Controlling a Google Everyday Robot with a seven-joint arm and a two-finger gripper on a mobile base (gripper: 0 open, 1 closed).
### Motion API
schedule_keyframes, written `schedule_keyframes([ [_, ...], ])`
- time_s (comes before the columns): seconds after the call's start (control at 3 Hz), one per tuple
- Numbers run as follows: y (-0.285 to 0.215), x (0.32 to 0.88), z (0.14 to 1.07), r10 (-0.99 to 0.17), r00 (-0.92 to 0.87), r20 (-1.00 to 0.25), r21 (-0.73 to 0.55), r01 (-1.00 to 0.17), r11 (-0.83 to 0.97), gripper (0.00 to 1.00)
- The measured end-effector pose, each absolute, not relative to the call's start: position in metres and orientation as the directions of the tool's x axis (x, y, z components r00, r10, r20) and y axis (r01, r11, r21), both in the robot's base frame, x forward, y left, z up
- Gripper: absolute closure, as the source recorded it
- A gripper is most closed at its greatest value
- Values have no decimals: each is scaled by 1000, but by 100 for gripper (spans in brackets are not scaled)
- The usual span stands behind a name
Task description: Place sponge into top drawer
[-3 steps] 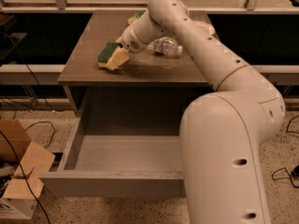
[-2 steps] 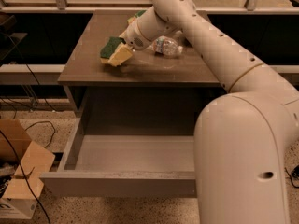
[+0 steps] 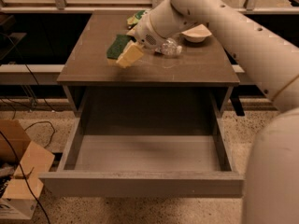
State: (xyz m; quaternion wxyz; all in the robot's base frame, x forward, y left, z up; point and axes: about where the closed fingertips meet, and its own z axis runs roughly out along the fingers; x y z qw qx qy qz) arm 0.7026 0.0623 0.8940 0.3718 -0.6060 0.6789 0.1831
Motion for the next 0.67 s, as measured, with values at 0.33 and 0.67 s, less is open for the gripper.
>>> schedule_keyframes([
  [0.33, 41, 652, 902, -684, 12, -729, -186, -966, 181, 100],
  [0.67, 16, 597, 909, -660, -52, -749, -150, -958, 246, 100],
])
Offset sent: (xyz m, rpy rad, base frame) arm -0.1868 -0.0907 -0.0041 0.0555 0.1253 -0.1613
